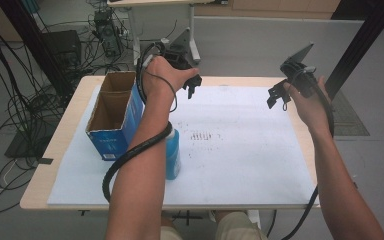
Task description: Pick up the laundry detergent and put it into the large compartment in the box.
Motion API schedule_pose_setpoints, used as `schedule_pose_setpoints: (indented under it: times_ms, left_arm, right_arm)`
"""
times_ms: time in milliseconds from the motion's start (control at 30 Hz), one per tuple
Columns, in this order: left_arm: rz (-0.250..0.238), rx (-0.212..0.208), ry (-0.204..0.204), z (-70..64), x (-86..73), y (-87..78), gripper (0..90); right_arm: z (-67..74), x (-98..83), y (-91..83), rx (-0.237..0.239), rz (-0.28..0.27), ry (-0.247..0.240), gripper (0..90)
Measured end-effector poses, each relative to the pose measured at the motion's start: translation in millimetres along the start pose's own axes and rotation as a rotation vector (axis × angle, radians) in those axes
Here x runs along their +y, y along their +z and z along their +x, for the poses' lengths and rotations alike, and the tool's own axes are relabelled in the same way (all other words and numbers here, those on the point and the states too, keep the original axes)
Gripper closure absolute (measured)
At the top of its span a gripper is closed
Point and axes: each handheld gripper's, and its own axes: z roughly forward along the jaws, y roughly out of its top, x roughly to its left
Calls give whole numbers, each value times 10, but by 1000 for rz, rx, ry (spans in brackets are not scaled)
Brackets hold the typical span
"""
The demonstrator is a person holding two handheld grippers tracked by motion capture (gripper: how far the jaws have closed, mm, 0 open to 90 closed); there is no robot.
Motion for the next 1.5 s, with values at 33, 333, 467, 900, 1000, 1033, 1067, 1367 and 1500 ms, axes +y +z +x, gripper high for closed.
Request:
schedule_pose_setpoints:
  times_ms: [33, 333, 467, 900, 1000, 1033, 1067, 1367, 1500]
  left_arm:
    - [0, 2, -1, -3, 0, 4, 60]
    - [-1, 2, -1, -4, -2, 24, 60]
    - [0, 4, -2, -5, 0, 17, 60]
    - [0, -3, -5, -5, -92, -35, 62]
    - [5, -2, -6, -7, -134, -49, 60]
    - [6, 1, -8, -9, -154, -55, 60]
    - [7, 3, -7, -8, -166, -58, 61]
    - [-3, 19, -16, -16, -341, -145, 61]
    - [-13, 23, -10, -25, -427, -205, 61]
  right_arm:
    - [-1, -1, 1, 1, 0, -3, 58]
    - [-13, 3, 19, 6, 4, 0, 58]
    - [-24, -3, 18, 7, 1, 0, 58]
    - [-43, -18, 37, 9, 6, 4, 58]
    - [-18, -31, 38, 4, 7, 2, 58]
    - [-18, -31, 38, 4, 7, 2, 58]
    - [-10, -39, 40, 4, 5, -2, 58]
    - [43, -49, 31, 9, 5, -10, 58]
    - [61, -49, 28, 10, 5, -13, 58]
